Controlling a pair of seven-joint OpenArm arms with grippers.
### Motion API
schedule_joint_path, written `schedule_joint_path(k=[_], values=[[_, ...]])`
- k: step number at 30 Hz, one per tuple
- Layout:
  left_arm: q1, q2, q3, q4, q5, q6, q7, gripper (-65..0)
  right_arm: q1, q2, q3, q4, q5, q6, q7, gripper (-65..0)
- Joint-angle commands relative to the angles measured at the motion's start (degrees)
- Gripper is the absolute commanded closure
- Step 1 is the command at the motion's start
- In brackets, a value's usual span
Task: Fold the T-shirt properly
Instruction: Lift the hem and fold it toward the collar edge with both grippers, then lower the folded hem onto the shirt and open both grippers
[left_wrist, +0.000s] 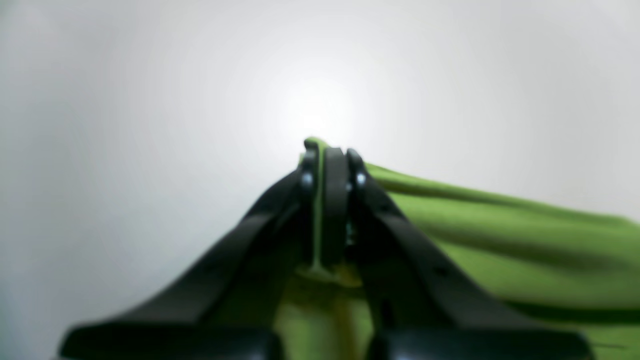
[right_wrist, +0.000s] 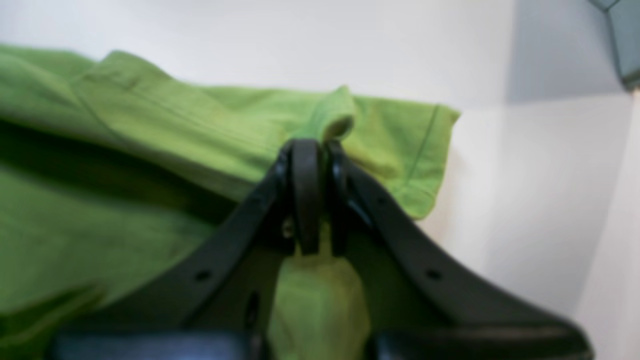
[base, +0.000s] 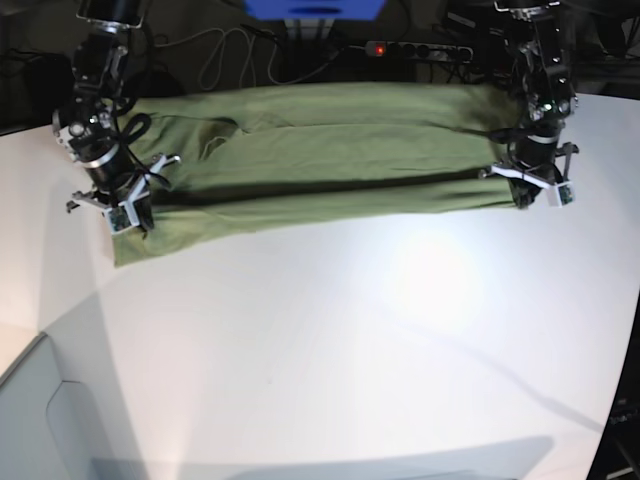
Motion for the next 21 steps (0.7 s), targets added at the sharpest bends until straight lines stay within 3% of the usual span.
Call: schedule_joint_path(k=[1,21], values=[[0.17,-0.68,-0.37,0.83,0.04,0.25,-1.47,0.0,0.45,0.66,0.44,0.94,0.66,0.2,1.44,-0.1],[3.24,0.99,-0.28,1.54,0.04,0.25,-1.55,0.0,0.27,0.58,0.44,0.94,0.66,0.2,1.09,-0.1]])
